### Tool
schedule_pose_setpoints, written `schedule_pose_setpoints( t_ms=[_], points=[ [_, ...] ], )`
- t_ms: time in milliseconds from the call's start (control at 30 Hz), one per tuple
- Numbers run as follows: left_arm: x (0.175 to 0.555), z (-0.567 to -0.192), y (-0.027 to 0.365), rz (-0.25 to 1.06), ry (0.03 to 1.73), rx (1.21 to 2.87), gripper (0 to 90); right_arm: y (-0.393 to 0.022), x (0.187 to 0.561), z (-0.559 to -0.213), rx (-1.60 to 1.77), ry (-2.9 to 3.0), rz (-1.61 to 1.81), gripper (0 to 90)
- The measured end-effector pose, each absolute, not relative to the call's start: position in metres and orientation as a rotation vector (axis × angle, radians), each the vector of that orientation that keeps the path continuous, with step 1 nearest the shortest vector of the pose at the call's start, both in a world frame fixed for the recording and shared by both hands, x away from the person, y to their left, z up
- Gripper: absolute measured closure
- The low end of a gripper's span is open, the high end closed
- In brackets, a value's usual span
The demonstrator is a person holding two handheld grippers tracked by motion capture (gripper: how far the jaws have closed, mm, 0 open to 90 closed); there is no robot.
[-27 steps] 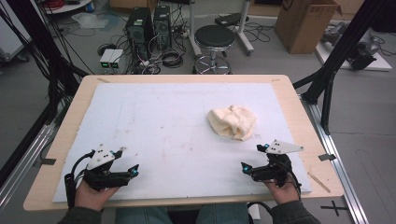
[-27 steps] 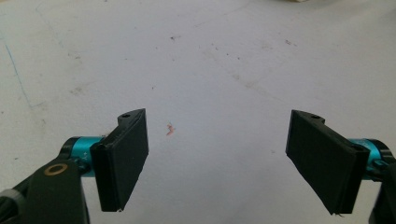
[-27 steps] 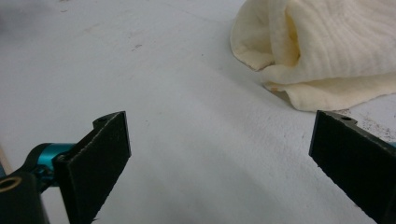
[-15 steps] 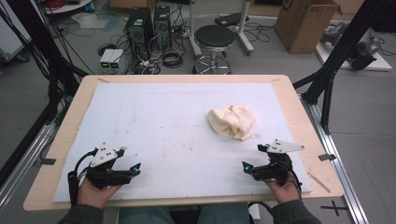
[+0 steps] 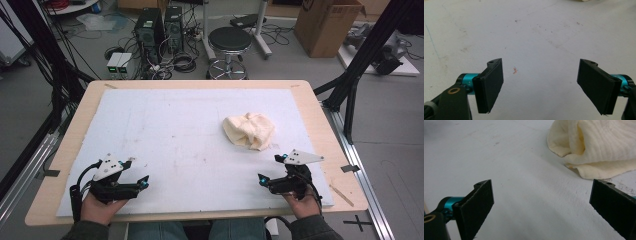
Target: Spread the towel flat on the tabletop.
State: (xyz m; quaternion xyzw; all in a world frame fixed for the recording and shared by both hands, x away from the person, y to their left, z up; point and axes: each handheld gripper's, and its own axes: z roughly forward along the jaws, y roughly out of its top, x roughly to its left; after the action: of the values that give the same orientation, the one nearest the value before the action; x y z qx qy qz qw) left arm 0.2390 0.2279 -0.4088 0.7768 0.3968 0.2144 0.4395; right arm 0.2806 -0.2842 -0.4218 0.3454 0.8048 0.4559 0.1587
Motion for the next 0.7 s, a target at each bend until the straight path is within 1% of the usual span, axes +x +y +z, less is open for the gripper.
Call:
schedule_pose_setpoints(
  t_ms=[367,700],
  points=[
    [0.236,-0.408,0.23,0.552,0.987,1.917,21.4,-0.284,0.28,-0.417,0.995,2.288,1.297,4.7],
    [0.237,-0.407,0.232,0.564,0.99,1.895,21.4,-0.284,0.298,-0.392,0.967,2.288,1.227,4.8]
  ],
)
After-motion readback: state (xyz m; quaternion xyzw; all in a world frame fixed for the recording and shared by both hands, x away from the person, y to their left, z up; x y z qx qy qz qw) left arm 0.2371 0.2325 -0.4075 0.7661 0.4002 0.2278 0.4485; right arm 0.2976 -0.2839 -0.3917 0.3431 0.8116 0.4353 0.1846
